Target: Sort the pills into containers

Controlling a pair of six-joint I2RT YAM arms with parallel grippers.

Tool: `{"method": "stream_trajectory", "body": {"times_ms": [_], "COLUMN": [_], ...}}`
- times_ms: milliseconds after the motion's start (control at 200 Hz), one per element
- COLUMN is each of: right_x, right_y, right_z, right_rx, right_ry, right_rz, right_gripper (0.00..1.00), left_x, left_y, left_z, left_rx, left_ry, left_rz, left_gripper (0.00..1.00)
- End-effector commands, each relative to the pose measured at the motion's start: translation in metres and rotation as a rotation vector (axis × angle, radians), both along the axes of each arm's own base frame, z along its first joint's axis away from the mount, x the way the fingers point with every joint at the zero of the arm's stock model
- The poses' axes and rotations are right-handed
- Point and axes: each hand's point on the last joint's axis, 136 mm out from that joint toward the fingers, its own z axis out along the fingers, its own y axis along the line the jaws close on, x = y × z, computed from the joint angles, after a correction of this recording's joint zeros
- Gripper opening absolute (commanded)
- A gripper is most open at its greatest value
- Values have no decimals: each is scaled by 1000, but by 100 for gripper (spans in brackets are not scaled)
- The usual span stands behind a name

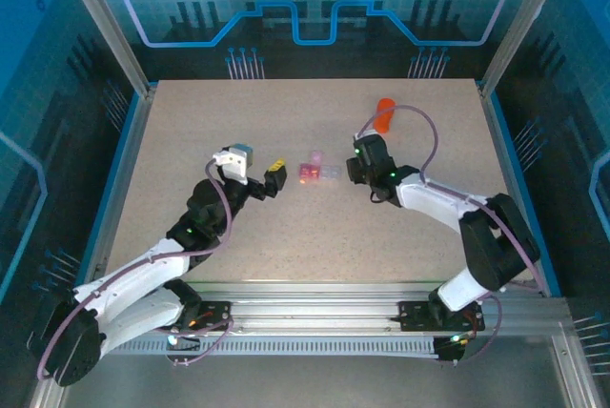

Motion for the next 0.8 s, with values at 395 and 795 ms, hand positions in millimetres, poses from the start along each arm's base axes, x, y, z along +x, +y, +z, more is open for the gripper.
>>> {"method": "stream_trajectory", "body": {"times_ms": [395,795], "right_x": [79,86], "right_y": [-2,-10], "right_z": [-2,-17], "right_rx": [49,72], "right_ry": [-47,-68], "right_rz": [-163,-250], "right_gripper": [10,29], "left_x": [7,9], "left_y": [9,-7], "left_z": [-15,-16], "left_rx": [-85,-141], "left_ry": [99,131], "left_rz": [49,-25], "left_gripper": [99,99]}}
